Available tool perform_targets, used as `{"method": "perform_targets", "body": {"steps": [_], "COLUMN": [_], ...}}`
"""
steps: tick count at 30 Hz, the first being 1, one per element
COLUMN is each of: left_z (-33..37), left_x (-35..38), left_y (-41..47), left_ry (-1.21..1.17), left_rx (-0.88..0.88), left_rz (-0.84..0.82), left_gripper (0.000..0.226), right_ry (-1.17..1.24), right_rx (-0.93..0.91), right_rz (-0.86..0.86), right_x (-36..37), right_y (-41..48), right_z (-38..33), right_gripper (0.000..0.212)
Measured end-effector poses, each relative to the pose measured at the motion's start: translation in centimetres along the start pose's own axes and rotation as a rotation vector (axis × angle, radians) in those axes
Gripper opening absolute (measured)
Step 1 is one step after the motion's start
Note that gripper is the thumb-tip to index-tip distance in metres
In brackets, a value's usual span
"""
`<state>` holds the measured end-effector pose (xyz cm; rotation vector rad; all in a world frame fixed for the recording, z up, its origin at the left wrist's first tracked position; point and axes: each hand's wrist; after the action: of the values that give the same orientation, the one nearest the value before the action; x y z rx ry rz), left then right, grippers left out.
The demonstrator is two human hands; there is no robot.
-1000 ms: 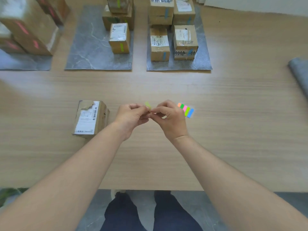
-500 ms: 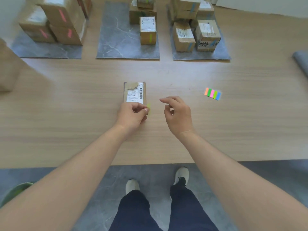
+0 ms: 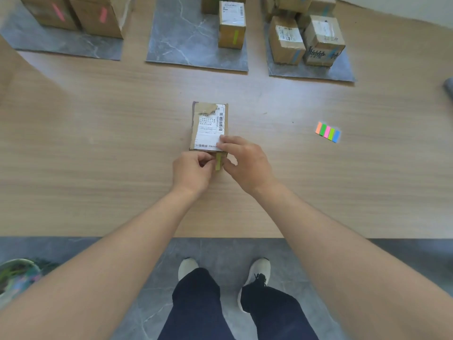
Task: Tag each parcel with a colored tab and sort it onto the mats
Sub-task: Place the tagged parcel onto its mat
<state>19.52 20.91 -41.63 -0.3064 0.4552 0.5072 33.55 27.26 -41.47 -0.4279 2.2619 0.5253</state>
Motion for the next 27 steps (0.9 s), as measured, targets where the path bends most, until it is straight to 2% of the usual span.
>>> {"method": "perform_targets", "body": {"steps": [3,9,13,16,18,20,21,23,25,27], "left_z": [-0.4,-0.8,-1.4,-2.5,-3.2,-2.9,-2.5,-1.4,0.1,1.0], "left_x": [0.8,0.8,-0.3,-2.0,-3.1,-3.9,-4.0,-3.9,-3.8,-3.9], "left_y": [0.3,0.4,0.8,1.0,1.6,2.1,2.3,2.4,2.0,1.8], "left_ry": [0.017,-0.018,0.074,0.130,0.038,-0.136,-0.239,-0.429,-0.534,-0.568], "left_rx": [-0.006,-0.026,-0.074,-0.149,-0.189,-0.221,-0.248,-0.306,-0.337,-0.351], "left_rz": [0.028,0.020,0.014,0.115,0.165,0.127,0.086,0.003,-0.032,-0.053], "left_gripper": [0.018,0.015,0.009,0.011,0.020,0.036,0.043,0.042,0.038,0.042], "right_ry": [0.003,-0.121,-0.199,-0.289,-0.319,-0.322,-0.264,0.070,0.456,0.640], "right_rx": [-0.024,-0.092,-0.100,-0.120,-0.111,-0.083,-0.045,0.127,0.456,0.731], "right_rz": [0.101,0.223,0.237,0.264,0.298,0.300,0.278,0.222,0.251,0.235], "right_x": [1.0,2.1,2.4,3.4,4.4,4.9,4.9,4.2,3.7,3.9], "right_y": [0.1,0.3,0.6,0.4,0.2,0.0,0.1,0.2,0.4,1.0], "right_z": [0.8,0.6,0.4,0.2,0.3,0.6,0.6,-0.4,-1.7,-2.6], "right_gripper": [0.021,0.008,0.017,0.031,0.040,0.041,0.040,0.045,0.053,0.049]}}
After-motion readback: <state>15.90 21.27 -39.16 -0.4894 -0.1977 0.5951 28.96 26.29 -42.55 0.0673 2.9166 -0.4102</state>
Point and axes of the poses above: each hand's wrist, its own y-axis towards the middle knuckle, its own x-axis out of the palm, z = x × y, and after that the axes turned 6 degrees about z, right-handed
